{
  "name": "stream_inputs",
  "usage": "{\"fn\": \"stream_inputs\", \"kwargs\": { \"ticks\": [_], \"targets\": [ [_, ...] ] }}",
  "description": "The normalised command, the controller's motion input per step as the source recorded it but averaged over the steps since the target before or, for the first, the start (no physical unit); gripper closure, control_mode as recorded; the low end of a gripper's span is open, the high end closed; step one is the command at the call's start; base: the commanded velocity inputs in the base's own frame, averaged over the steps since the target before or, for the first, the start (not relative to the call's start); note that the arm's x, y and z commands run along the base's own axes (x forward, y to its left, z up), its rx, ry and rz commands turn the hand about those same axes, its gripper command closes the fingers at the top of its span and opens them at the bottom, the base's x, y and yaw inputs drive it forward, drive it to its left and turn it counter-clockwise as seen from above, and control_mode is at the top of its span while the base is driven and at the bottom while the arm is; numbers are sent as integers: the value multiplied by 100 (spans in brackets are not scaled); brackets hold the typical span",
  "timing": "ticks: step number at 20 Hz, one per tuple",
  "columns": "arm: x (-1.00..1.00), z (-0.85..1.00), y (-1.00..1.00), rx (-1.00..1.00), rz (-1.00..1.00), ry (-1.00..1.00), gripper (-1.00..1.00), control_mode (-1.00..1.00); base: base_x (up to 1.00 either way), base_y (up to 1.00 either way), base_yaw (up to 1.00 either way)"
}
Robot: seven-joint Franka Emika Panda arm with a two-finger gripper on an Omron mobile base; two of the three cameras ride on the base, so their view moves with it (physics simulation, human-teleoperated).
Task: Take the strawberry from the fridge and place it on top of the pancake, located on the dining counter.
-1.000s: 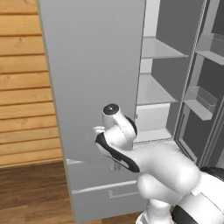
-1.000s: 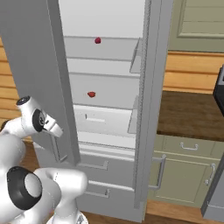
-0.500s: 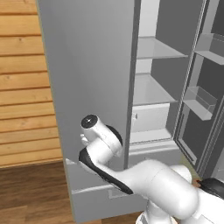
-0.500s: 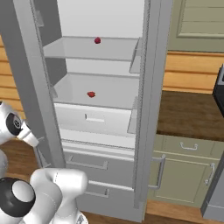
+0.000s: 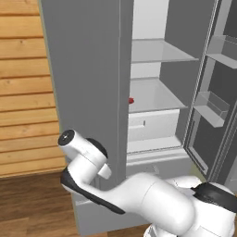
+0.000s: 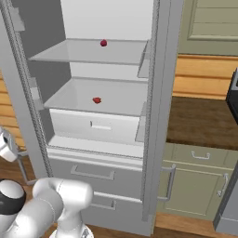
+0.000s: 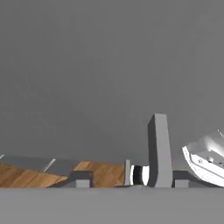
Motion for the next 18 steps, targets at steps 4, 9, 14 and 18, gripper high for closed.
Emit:
{"fn": "stream_inputs", "kwargs": {
  "ticks": [4, 9, 14, 18],
  "targets": [
    [-5, 51, 19, -17, -10, 0, -100, -100, 0, 0, 0],
    [-31, 90, 0, -5, -7, -3, -100, -100, 0, 0, 0],
    [-64, 64, 3, 0, 11, 3, -100, -100, 0, 0, 0],
    [-31, 55, -16, -10, 34, 12, -100, -100, 0, 0, 0]
  ]
}}
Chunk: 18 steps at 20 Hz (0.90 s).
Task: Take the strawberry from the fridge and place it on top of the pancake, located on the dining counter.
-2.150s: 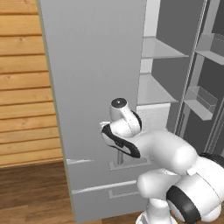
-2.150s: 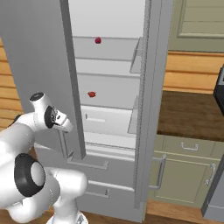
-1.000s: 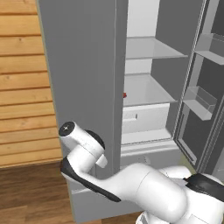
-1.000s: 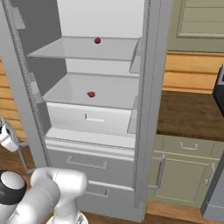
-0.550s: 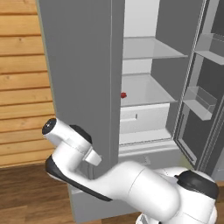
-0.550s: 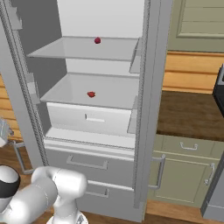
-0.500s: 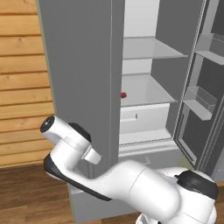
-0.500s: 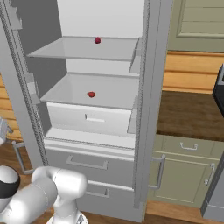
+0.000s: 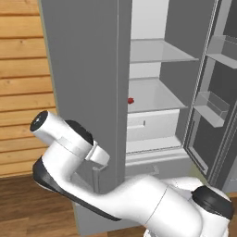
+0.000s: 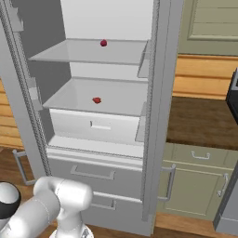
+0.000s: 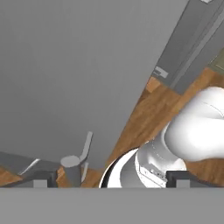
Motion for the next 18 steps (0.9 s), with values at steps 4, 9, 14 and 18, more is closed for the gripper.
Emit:
{"fn": "stream_inputs", "kwargs": {
  "ticks": [4, 9, 14, 18],
  "targets": [
    [-42, 55, -36, 1, 41, 9, -100, -100, 0, 0, 0],
    [-19, 35, -31, 10, 53, 28, -100, -100, 0, 0, 0],
    [-40, 32, -57, 25, 41, 20, -100, -100, 0, 0, 0],
    [-44, 5, -72, 35, 15, 0, -100, -100, 0, 0, 0]
  ]
}}
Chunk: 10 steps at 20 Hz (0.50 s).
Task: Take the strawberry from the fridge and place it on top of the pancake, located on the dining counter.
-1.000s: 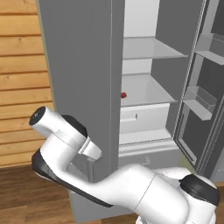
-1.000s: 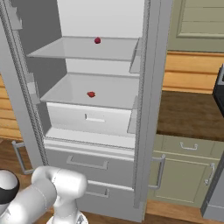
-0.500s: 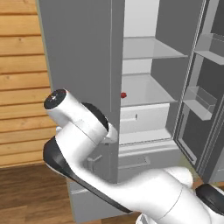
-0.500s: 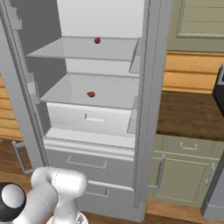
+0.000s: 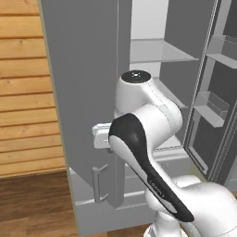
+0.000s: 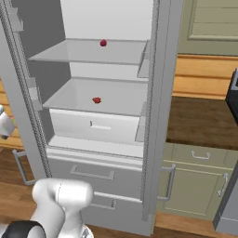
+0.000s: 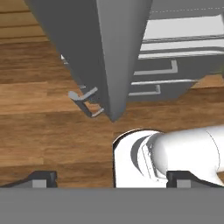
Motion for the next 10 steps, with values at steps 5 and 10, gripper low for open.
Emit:
{"fn": "stream_inputs", "kwargs": {
  "ticks": [5, 10],
  "targets": [
    [28, -1, -85, 49, 2, -7, -100, -100, 0, 0, 0],
    [82, 41, -46, 62, 8, -3, -100, -100, 0, 0, 0]
  ]
}}
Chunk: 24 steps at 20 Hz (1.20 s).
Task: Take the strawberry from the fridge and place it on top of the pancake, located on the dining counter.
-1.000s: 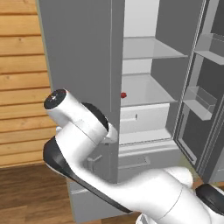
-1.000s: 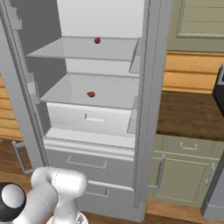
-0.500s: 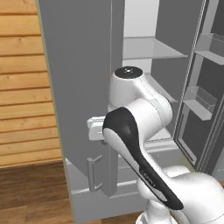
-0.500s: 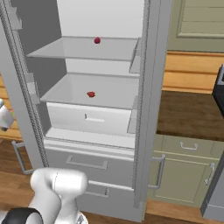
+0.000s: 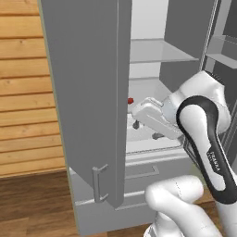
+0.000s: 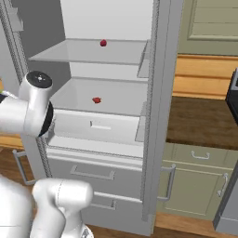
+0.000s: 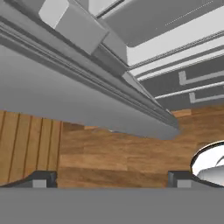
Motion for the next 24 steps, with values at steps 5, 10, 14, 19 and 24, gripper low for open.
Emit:
{"fn": "stream_inputs", "kwargs": {
  "ticks": [5, 10, 14, 19, 24],
  "targets": [
    [93, 5, -22, 57, 1, -2, -100, -100, 0, 0, 0],
    [97, 0, -3, 15, 0, -5, -100, -100, 0, 0, 0],
    [100, 0, 0, 0, 0, -8, -100, -100, 0, 0, 0],
    [62, -2, 21, 7, 0, -1, -100, -100, 0, 0, 0],
    [18, -7, 61, 9, 0, 0, -100, -100, 0, 0, 0]
  ]
}}
